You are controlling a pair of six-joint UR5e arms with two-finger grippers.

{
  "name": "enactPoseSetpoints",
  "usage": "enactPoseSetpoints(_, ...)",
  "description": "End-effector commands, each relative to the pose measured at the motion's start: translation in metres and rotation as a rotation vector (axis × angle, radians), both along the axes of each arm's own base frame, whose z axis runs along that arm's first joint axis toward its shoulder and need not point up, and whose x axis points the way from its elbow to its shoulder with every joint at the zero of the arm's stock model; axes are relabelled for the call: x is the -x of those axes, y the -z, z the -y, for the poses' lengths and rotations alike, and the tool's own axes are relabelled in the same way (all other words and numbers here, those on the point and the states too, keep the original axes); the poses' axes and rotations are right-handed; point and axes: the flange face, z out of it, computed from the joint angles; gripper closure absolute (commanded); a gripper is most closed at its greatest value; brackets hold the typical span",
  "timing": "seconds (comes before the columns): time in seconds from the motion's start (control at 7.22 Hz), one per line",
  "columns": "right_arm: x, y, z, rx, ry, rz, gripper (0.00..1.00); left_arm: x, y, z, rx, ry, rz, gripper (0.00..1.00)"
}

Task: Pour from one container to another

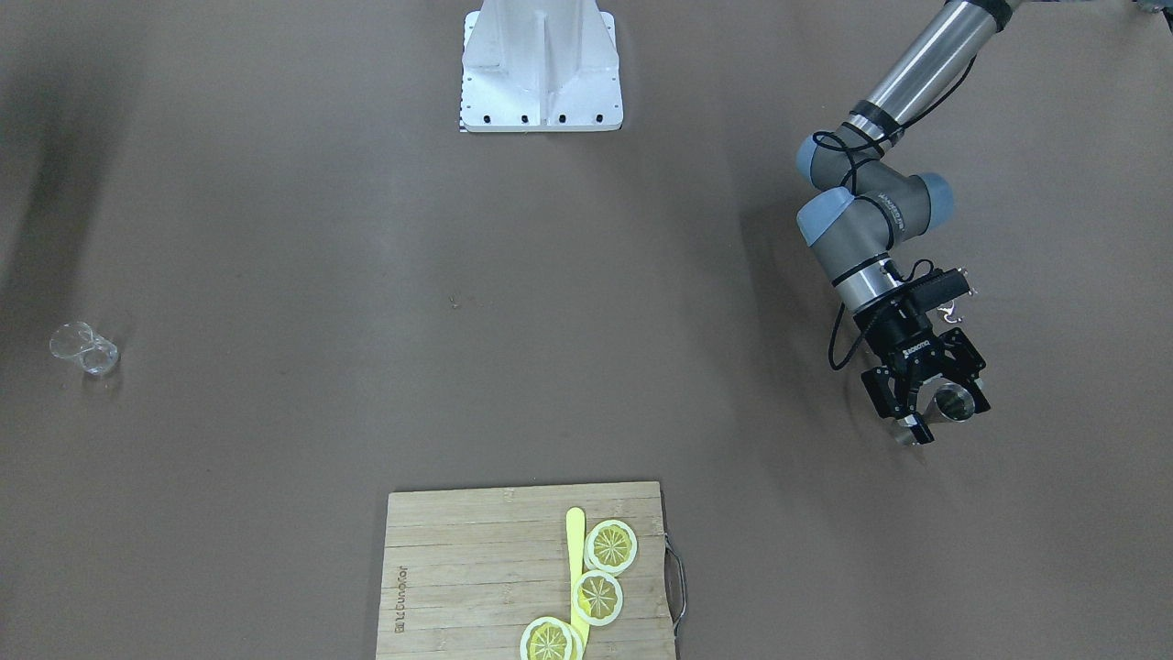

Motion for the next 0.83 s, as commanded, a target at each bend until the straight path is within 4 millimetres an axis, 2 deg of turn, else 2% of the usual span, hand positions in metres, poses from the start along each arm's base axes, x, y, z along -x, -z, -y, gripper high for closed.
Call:
enactPoseSetpoints(0.0, 0.001, 0.001, 0.000, -0.007, 0.007, 0.003, 0.00, 0.007, 0.012, 0.001, 0.003, -0.002, 0.019, 0.03)
enactPoseSetpoints(0.14, 0.001, 0.001, 0.000, -0.005, 0.006, 0.002, 0.00, 0.010, 0.023, -0.001, 0.007, -0.002, 0.026, 0.03)
enactPoseSetpoints(0.42, 0.000, 0.001, 0.002, -0.010, 0.005, -0.004, 0.00, 0.026, 0.022, -0.010, 0.014, -0.006, 0.043, 0.03)
enactPoseSetpoints(0.69, 0.000, -0.001, 0.001, -0.005, 0.006, -0.012, 0.00, 0.051, 0.037, -0.015, 0.024, -0.035, 0.060, 0.03)
